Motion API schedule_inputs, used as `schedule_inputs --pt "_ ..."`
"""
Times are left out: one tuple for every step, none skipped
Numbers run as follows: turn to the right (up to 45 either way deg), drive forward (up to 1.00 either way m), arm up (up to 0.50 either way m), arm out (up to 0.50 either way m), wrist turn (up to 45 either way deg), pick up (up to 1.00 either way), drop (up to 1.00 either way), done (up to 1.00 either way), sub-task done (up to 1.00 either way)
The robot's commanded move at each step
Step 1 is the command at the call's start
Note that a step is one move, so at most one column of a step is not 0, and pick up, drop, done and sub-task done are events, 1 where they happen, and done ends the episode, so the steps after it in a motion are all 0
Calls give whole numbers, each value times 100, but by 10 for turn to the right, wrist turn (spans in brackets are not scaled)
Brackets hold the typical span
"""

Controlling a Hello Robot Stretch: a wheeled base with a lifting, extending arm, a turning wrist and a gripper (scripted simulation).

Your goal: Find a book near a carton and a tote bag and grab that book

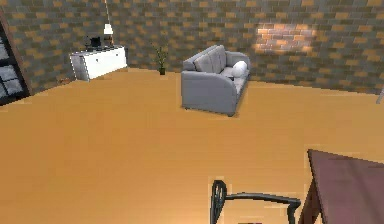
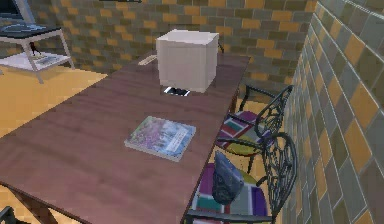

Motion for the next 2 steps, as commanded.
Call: schedule_inputs --pt "0 0 50 0 0 0 0 0 0" --pt "0 0 38 0 0 0 0 0 0"
